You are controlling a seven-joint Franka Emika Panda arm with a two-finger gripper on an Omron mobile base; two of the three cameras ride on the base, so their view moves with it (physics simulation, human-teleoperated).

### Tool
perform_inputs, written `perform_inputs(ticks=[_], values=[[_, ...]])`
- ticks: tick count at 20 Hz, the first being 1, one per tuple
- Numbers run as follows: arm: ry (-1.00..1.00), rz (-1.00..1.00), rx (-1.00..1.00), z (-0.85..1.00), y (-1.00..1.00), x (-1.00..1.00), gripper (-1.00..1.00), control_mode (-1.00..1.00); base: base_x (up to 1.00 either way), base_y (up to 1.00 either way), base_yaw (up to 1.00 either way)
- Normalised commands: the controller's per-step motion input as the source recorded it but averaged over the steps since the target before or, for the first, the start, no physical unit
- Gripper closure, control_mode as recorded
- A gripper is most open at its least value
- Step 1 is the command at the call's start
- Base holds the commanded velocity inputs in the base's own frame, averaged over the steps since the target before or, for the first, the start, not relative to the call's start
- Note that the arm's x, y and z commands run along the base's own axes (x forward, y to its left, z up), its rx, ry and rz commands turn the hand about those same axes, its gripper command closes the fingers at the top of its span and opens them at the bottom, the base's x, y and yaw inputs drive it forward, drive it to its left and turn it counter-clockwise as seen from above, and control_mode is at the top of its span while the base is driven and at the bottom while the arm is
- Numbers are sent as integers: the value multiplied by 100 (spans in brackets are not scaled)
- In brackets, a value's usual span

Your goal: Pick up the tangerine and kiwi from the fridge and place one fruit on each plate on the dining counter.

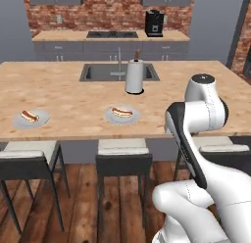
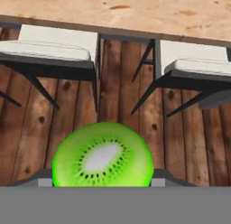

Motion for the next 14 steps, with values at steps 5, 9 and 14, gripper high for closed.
perform_inputs(ticks=[5,9,14], values=[[0,0,0,0,0,0,100,100,40,65,-37],[0,0,0,0,0,0,100,100,51,33,-23],[0,0,0,0,0,0,100,100,53,60,-20]])
